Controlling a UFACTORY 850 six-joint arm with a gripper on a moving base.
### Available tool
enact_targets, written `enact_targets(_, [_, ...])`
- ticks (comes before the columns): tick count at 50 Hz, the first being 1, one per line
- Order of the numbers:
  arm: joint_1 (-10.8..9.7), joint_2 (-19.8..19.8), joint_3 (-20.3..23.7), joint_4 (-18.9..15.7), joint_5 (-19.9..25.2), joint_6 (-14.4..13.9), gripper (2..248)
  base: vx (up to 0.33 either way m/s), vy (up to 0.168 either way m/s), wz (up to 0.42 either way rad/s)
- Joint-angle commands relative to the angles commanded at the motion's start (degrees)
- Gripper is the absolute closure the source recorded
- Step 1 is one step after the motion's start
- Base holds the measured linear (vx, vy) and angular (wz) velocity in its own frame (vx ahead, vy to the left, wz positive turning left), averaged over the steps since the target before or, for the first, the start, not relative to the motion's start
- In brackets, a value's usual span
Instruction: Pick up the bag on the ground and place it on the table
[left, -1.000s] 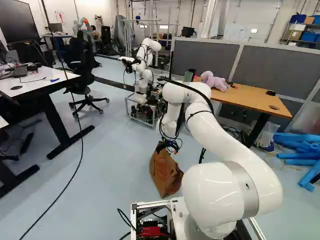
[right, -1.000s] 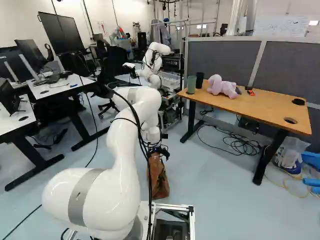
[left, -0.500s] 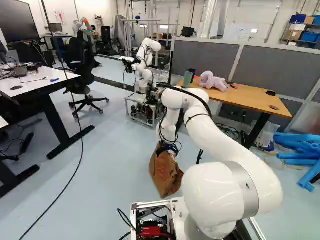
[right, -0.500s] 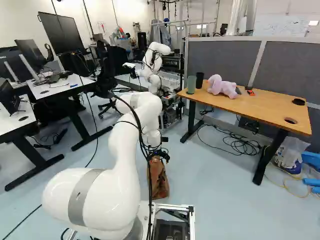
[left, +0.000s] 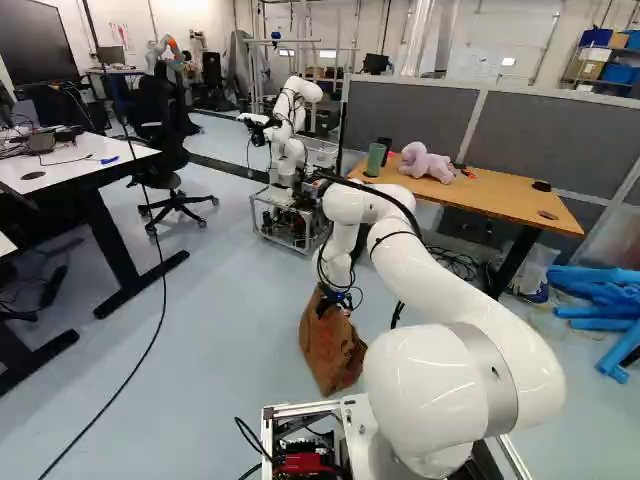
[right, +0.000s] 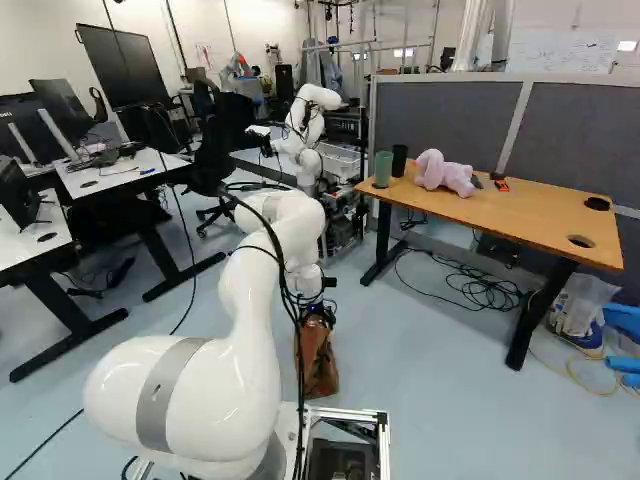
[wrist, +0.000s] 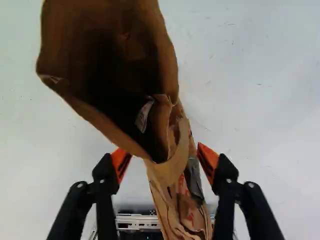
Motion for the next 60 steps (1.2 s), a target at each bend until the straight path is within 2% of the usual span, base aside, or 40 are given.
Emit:
enact_targets(1, [0.0, 0.0, 0.0, 0.0, 0.0, 0.0, 53, 0.0, 0.0, 0.0])
enact_targets(2, [0.0, 0.0, 0.0, 0.0, 0.0, 0.0, 91, 0.0, 0.0, 0.0])
enact_targets(7, [0.0, 0.0, 0.0, 0.0, 0.0, 0.0, 91, 0.0, 0.0, 0.0])
enact_targets(8, [0.0, 0.0, 0.0, 0.0, 0.0, 0.0, 129, 0.0, 0.0, 0.0])
enact_targets(12, [0.0, 0.0, 0.0, 0.0, 0.0, 0.0, 129, 0.0, 0.0, 0.0])
enact_targets(13, [0.0, 0.0, 0.0, 0.0, 0.0, 0.0, 167, 0.0, 0.0, 0.0])
enact_targets(17, [0.0, 0.0, 0.0, 0.0, 0.0, 0.0, 167, 0.0, 0.0, 0.0])
enact_targets(18, [0.0, 0.0, 0.0, 0.0, 0.0, 0.0, 205, 0.0, 0.0, 0.0])
enact_targets(22, [0.0, 0.0, 0.0, 0.0, 0.0, 0.0, 205, 0.0, 0.0, 0.0])
enact_targets(23, [0.0, 0.0, 0.0, 0.0, 0.0, 0.0, 226, 0.0, 0.0, 0.0])
enact_targets(35, [0.0, 0.5, 0.5, 0.0, 0.0, 0.0, 226, 0.0, 0.0, 0.0])
enact_targets(60, [0.0, 5.7, 5.3, 0.0, 0.0, 0.0, 226, 0.0, 0.0, 0.0])
